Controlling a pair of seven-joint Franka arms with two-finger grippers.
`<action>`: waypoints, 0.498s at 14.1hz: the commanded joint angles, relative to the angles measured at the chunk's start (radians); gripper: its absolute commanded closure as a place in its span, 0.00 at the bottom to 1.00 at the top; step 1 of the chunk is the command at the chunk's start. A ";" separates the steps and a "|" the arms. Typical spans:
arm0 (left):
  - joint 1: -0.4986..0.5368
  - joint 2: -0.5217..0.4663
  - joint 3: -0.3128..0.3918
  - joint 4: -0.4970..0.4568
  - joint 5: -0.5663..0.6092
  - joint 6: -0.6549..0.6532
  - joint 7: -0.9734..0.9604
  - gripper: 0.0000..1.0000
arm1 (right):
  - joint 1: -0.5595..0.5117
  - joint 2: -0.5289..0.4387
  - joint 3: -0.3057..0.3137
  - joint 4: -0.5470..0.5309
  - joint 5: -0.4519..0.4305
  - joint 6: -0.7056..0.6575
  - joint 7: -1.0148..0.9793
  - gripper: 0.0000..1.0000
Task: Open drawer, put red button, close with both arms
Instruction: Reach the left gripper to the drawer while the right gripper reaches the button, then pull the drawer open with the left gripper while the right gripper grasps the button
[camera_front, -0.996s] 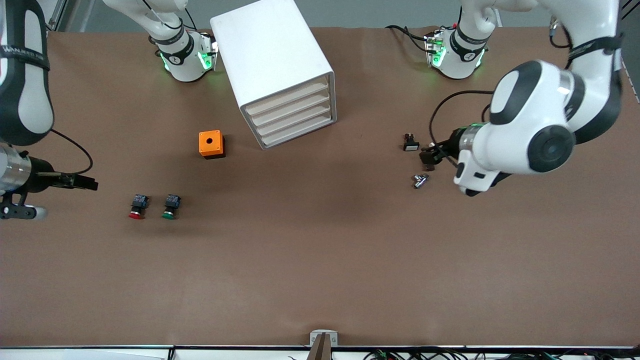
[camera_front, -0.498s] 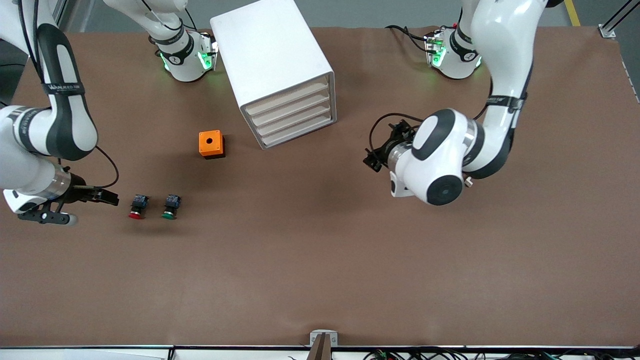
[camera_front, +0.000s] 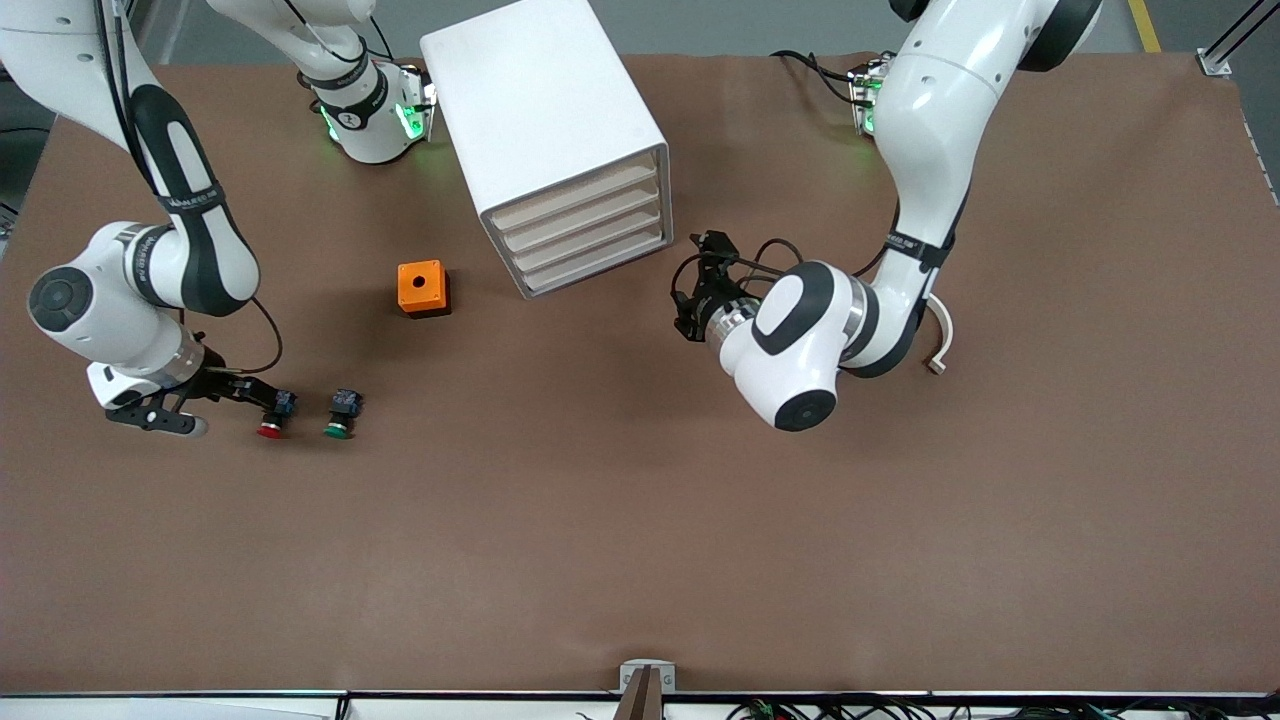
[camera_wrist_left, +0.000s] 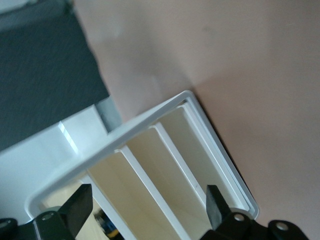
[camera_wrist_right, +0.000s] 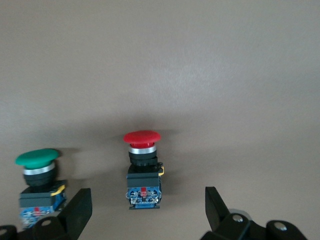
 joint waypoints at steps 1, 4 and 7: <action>-0.013 0.057 -0.033 0.040 -0.060 -0.020 -0.127 0.00 | -0.011 0.025 0.012 -0.004 0.002 0.017 0.024 0.00; -0.013 0.075 -0.062 0.034 -0.123 -0.020 -0.182 0.01 | -0.011 0.059 0.015 0.000 0.003 0.025 0.025 0.00; -0.033 0.109 -0.070 0.034 -0.135 -0.020 -0.236 0.17 | -0.002 0.068 0.015 0.000 0.052 0.023 0.030 0.00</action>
